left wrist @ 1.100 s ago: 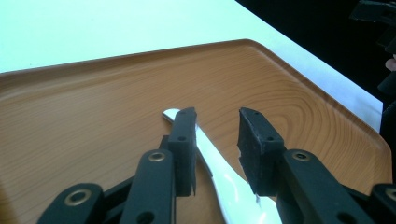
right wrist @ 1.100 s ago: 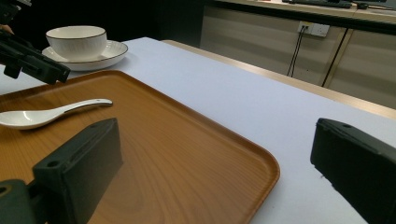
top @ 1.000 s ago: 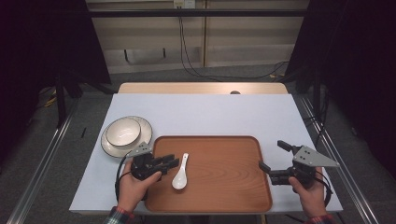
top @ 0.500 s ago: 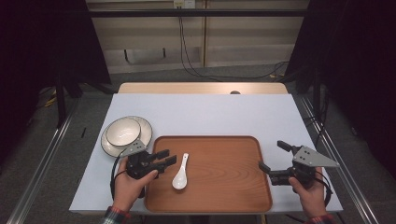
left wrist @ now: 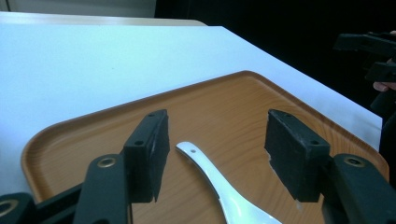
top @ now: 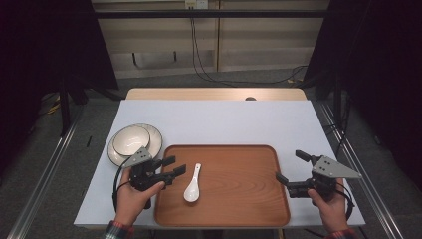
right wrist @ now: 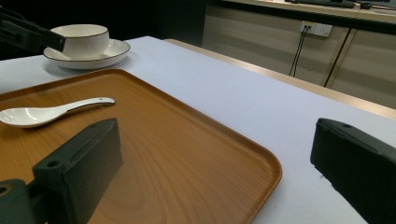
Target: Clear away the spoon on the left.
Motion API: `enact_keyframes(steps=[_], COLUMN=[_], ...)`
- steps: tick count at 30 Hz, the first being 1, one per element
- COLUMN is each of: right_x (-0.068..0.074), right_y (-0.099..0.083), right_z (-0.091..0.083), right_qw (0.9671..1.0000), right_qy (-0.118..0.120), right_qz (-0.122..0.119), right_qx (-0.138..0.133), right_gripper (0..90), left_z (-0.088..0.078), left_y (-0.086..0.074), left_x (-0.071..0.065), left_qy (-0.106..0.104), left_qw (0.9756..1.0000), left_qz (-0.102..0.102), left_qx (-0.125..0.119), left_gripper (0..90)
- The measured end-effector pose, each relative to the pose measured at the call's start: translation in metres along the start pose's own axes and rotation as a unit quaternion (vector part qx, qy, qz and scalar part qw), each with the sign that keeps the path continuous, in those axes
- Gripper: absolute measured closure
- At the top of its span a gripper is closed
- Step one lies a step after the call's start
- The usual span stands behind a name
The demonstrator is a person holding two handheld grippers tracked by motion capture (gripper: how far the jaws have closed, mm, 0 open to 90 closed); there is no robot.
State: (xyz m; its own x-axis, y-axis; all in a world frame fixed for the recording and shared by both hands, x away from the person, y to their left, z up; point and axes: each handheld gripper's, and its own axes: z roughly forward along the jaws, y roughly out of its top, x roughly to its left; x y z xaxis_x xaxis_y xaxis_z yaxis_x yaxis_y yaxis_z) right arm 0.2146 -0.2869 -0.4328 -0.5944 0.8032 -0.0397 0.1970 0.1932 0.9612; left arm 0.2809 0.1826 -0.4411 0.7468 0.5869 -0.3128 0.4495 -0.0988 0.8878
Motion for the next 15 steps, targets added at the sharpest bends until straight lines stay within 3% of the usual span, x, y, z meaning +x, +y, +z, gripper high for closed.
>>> enact_keyframes(steps=[15], right_x=[0.001], right_y=[0.000], right_z=[0.001], right_qw=[1.0000], right_qy=[0.003], right_qz=[0.002], right_qx=[0.003], right_gripper=[1.8], left_z=[-0.012], left_y=[0.003], left_x=[0.004], left_qy=[-0.008], left_qw=[0.9998], left_qz=[0.005], left_qx=[-0.020], left_gripper=[31.2])
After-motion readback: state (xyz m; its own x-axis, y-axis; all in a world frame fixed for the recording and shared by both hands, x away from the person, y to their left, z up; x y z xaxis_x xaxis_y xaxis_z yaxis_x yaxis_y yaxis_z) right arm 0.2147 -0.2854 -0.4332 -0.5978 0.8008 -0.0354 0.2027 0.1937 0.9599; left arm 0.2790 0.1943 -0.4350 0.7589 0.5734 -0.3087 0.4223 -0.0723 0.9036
